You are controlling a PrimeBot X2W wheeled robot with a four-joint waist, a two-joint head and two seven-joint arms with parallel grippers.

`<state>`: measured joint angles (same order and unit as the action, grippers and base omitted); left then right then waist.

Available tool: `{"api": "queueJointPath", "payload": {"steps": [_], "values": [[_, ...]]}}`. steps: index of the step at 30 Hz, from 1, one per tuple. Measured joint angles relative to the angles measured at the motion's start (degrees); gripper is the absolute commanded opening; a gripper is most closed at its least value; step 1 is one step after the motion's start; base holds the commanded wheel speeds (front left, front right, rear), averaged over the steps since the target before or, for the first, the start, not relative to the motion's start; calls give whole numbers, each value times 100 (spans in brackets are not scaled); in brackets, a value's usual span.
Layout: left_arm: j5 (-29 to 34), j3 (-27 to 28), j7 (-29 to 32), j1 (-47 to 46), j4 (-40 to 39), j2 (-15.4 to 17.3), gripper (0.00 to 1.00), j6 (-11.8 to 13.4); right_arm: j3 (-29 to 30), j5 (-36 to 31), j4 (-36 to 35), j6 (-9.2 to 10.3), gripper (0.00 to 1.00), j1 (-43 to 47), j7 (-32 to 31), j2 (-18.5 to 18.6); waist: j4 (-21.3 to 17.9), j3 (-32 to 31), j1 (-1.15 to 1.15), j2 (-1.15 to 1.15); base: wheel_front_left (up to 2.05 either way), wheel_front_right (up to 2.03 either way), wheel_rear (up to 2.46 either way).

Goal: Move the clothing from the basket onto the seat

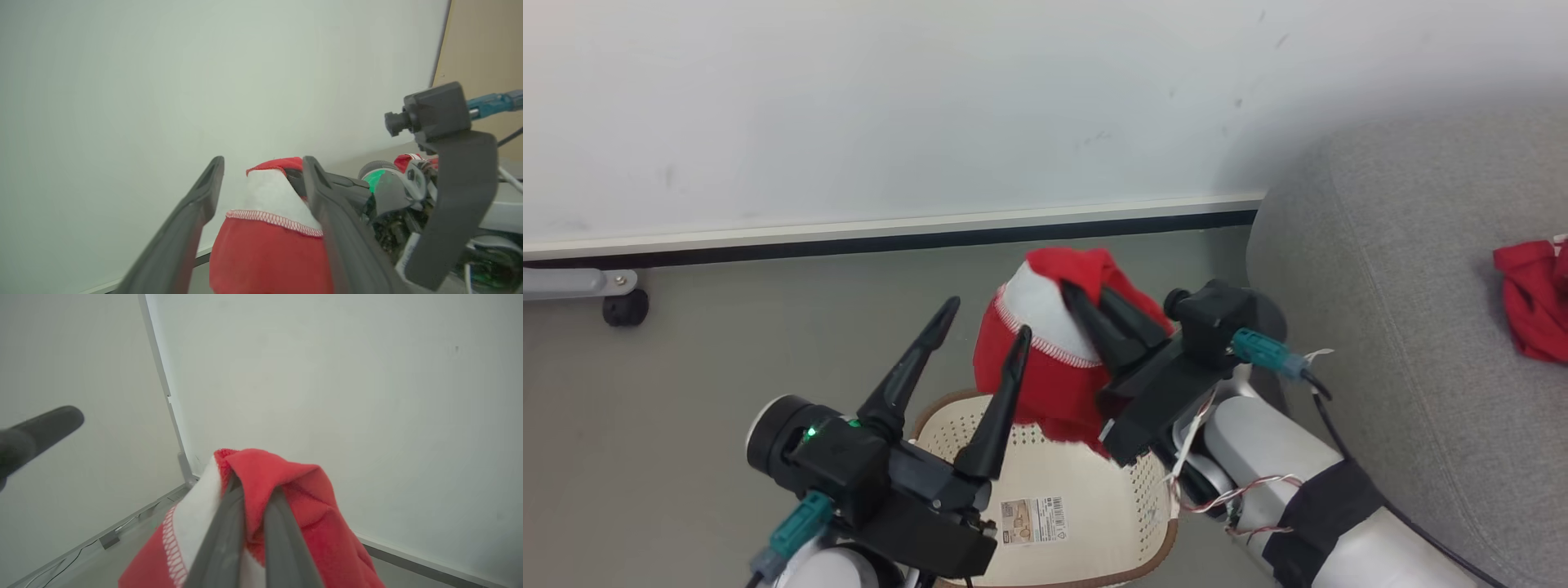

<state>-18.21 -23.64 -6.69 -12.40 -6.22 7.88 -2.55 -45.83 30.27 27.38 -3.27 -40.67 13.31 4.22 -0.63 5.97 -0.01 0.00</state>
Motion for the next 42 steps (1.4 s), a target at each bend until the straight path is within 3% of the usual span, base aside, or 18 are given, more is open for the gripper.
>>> {"api": "queueJointPath", "payload": {"steps": [22, 42], "values": [[218, -668, 358, 336, -48, 283, 100, -205, 724, 155, 174, 334, 0, 140, 91, 388, -653, 131, 1, 0, 0, 0, 0], [396, -802, 644, 339, -275, 580, 100, -301, 1272, 151, -233, 573, 0, 389, 97, 377, -1826, 468, 1, 0, 0, 0, 0]]}}
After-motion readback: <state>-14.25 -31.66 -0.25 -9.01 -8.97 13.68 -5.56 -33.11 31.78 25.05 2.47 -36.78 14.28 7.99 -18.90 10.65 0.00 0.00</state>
